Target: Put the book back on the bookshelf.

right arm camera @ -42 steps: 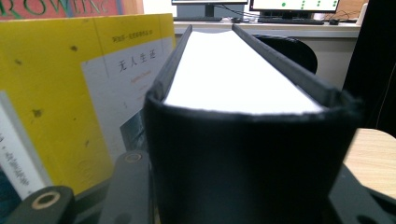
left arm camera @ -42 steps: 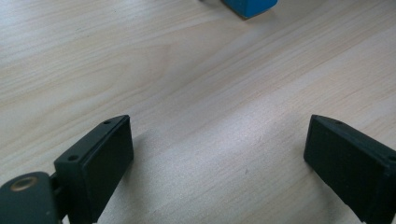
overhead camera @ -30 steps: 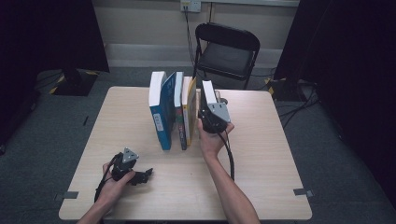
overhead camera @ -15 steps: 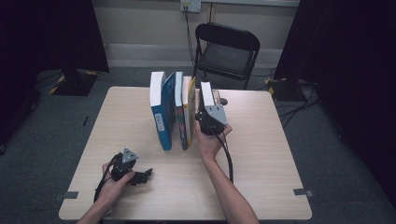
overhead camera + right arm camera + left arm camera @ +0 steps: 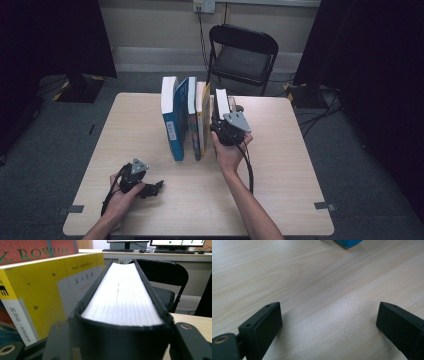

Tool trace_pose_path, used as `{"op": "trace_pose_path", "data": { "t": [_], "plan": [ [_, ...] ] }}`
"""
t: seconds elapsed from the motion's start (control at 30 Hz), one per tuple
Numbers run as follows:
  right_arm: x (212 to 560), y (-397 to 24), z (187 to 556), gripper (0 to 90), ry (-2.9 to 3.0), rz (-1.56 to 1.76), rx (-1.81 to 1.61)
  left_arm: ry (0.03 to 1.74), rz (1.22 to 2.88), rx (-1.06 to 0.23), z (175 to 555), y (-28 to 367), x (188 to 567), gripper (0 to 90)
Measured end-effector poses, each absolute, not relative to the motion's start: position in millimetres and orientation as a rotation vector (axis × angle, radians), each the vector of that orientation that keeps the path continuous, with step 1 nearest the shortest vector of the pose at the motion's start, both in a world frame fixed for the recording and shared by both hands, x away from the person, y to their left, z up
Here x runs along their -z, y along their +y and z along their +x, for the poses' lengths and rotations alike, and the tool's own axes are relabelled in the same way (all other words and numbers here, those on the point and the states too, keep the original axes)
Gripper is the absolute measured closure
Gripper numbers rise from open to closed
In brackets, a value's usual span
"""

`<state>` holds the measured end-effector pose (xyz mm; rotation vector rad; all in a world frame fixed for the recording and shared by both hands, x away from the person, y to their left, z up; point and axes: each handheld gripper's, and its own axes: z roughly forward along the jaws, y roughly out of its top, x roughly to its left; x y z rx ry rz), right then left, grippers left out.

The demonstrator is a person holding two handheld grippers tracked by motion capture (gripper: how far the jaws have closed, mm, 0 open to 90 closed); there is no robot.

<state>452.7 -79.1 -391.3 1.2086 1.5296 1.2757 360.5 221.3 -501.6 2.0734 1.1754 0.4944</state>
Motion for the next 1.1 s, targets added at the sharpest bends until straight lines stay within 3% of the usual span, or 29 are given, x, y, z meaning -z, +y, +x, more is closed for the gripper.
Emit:
{"op": "trace_pose_path", "data": {
  "t": [0.23, 0.53, 1.1],
  "plan": [
    [385, -82, 448, 39.9, 1.583, 1.211, -1.272, 1.177, 2.071, -0.493, 361, 221, 502, 5.9],
    [351, -93, 448, 38.4, 1.704, 1.294, -1.273, 1.174, 2.074, -0.488, 362, 220, 502, 4.6],
    [313, -93, 499, 41.4, 1.982, 1.552, -1.097, 1.171, 2.081, -0.487, 363, 220, 502, 3.8]
  ]
}}
